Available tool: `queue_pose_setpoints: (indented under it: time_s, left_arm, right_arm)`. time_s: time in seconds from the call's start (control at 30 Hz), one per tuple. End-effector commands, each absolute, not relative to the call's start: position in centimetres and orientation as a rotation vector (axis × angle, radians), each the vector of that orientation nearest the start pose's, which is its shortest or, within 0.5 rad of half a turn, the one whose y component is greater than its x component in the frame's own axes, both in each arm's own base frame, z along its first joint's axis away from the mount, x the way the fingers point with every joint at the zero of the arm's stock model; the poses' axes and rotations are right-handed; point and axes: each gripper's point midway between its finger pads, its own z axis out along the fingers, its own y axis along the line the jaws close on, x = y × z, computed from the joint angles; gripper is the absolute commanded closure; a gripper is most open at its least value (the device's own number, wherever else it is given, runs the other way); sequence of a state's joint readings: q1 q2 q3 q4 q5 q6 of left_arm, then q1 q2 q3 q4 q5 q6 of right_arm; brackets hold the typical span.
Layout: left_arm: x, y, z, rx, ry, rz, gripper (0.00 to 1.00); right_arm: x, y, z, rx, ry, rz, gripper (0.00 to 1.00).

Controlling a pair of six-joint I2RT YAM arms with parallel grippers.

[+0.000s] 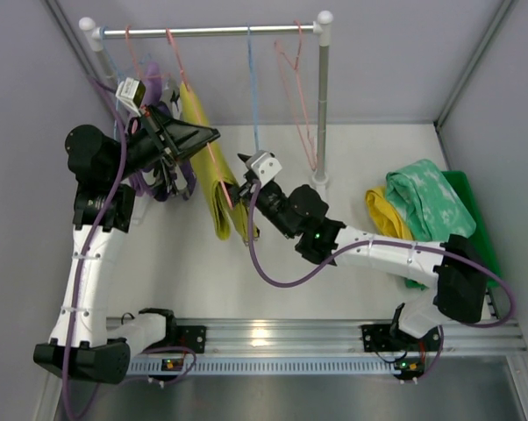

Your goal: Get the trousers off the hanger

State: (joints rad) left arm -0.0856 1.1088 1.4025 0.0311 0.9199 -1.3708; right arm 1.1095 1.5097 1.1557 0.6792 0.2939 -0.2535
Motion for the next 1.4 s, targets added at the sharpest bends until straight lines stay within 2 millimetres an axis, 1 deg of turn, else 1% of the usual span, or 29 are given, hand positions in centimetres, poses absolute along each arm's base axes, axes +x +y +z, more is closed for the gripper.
queue_pose_setpoints:
  time_s: [0.0,0.07,0.1,0.17,0.2,0.3,0.43,0.47,0.5,0.53,0.57,0.6,0.63,0.67,0.7,0.73,0.77,0.8,0.83,0.93,1.0,1.03,1.1,1.13,1.2,1.23,1.3,1.33,1.37]
  left_arm:
    - [21.2,-18.6,54.8,0.152,1.462,-1.661,1.00]
    - [21.3,-18.6,54.8,0.152,1.464,-1.662,1.00]
    - [21.2,-18.7,54.8,0.153,1.466,-1.663,1.00]
    - [21.3,-18.7,54.8,0.154,1.468,-1.662,1.00]
    - [21.4,-18.7,54.7,0.154,1.474,-1.663,1.00]
    - [21.7,-18.7,54.4,0.156,1.482,-1.655,1.00]
    - [22.5,-18.8,52.7,0.140,1.526,-1.637,1.00]
    - [22.9,-18.8,51.6,0.132,1.548,-1.629,1.00]
    - [23.0,-18.9,51.1,0.131,1.558,-1.624,1.00]
    - [23.1,-19.0,50.6,0.130,1.567,-1.617,1.00]
    - [23.4,-19.0,49.5,0.138,1.582,-1.595,1.00]
    - [23.4,-19.2,48.8,0.127,1.608,-1.591,1.00]
    - [23.5,-19.3,48.3,0.127,1.614,-1.578,1.00]
    - [23.7,-19.4,47.3,0.134,1.630,-1.557,1.00]
    - [23.6,-19.5,46.2,0.112,1.673,-1.555,1.00]
    - [23.8,-19.5,45.4,0.113,1.684,-1.535,1.00]
    - [23.9,-19.7,44.8,0.112,1.696,-1.529,1.00]
    - [24.0,-19.7,43.5,0.087,1.734,-1.527,1.00]
    - [24.1,-19.7,42.9,0.079,1.749,-1.520,1.00]
    - [24.4,-19.9,40.5,0.066,1.799,-1.485,1.00]
    - [24.7,-19.8,39.3,0.051,1.822,-1.471,1.00]
    - [24.8,-19.8,38.3,0.036,1.850,-1.461,1.00]
    - [25.0,-19.6,37.5,0.016,1.865,-1.448,1.00]
    - [25.1,-19.6,36.9,0.007,1.881,-1.444,1.00]
    - [25.1,-19.5,36.4,-0.001,1.896,-1.433,1.00]
    - [25.1,-19.5,36.2,0.004,1.900,-1.424,1.00]
    - [25.2,-19.4,35.7,-0.002,1.916,-1.415,1.00]
    - [25.2,-19.4,35.5,-0.002,1.922,-1.410,1.00]
    - [25.2,-19.4,35.3,-0.003,1.928,-1.408,1.00]
  right_arm:
    - [27.1,38.9,45.2,-0.440,1.042,0.603,0.38]
    - [26.9,38.6,45.3,-0.435,1.032,0.605,0.51]
    - [26.8,38.5,45.3,-0.437,1.027,0.607,0.66]
    - [26.5,38.0,45.5,-0.438,1.019,0.607,0.76]
    - [26.4,37.9,45.4,-0.442,1.018,0.612,0.86]
    - [26.1,37.0,45.8,-0.426,1.018,0.630,1.00]
    - [25.3,35.6,47.8,-0.391,1.006,0.689,1.00]
    - [24.7,35.0,49.3,-0.372,0.985,0.717,1.00]
    - [24.2,34.8,50.2,-0.365,0.983,0.752,1.00]
    - [24.0,34.7,50.3,-0.363,0.987,0.771,1.00]
    - [23.3,33.8,52.2,-0.339,0.960,0.804,1.00]
    - [22.9,33.8,52.5,-0.330,0.977,0.843,1.00]
    - [22.4,33.2,54.0,-0.313,0.957,0.870,1.00]
    - [21.8,32.5,55.2,-0.302,0.938,0.897,1.00]
    - [21.4,32.3,55.8,-0.285,0.942,0.943,1.00]
    - [20.8,31.4,57.3,-0.267,0.917,0.960,1.00]
    - [20.5,31.0,58.0,-0.258,0.907,0.977,1.00]
    - [20.3,30.6,58.6,-0.250,0.899,0.984,1.00]
    - [19.9,29.9,59.7,-0.238,0.884,0.986,1.00]
    - [19.2,28.3,61.6,-0.224,0.850,0.990,1.00]
    - [18.7,27.5,62.6,-0.218,0.826,0.993,1.00]
    - [18.5,26.6,63.6,-0.204,0.806,0.993,1.00]
    - [18.1,25.7,64.5,-0.199,0.785,0.982,1.00]
    - [17.8,24.7,65.5,-0.183,0.761,0.977,1.00]
    - [17.6,23.4,66.6,-0.163,0.741,0.953,1.00]
    - [17.3,22.2,67.7,-0.142,0.715,0.945,1.00]
    - [17.0,20.8,68.6,-0.123,0.696,0.927,1.00]
    - [16.7,19.3,69.5,-0.097,0.673,0.919,1.00]
    - [16.6,18.2,69.9,-0.090,0.662,0.876,1.00]
